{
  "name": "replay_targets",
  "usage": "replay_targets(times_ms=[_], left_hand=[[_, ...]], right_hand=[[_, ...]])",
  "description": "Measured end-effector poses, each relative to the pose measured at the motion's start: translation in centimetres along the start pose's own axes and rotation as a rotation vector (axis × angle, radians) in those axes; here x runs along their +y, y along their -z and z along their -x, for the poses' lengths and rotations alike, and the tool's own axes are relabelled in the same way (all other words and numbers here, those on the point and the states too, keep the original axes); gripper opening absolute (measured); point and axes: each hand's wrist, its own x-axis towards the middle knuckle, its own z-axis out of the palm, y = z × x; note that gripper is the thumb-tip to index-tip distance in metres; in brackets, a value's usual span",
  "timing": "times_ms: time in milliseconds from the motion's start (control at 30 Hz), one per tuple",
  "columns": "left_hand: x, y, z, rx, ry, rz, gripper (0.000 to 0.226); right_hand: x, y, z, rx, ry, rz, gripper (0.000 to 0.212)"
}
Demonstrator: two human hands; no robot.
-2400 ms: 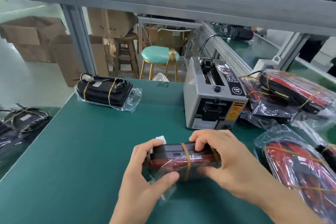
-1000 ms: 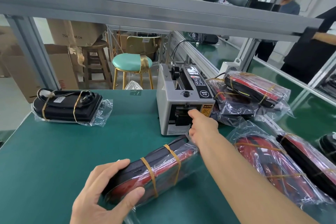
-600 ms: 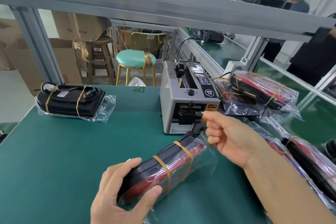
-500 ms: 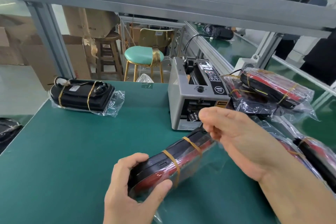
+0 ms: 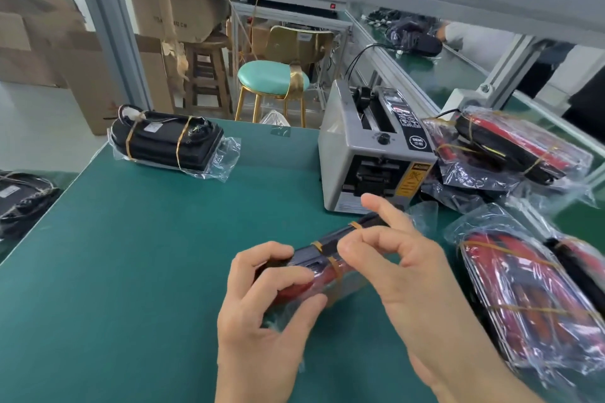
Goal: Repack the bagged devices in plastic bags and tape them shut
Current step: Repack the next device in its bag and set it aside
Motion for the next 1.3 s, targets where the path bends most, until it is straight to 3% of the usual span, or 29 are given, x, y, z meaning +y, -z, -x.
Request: replay_targets(times_ms=[233, 467, 1300], left_hand=[[-0.34, -0.40, 0.56, 0.068, 0.016, 0.096, 0.046], [-0.35, -0.38, 0.31, 0.064, -0.042, 0.055, 0.045], [0.15, -0.20, 0.17, 0.004, -0.096, -0.135, 0.038]], right_hand=[[0.60, -0.68, 0.30, 0.002, 0.006, 0.145, 0.008], [0.59, -0.80, 0.15, -0.079, -0.003, 0.248, 0.009], [0.49, -0.83, 0.13, -0.076, 0.025, 0.293, 0.011]])
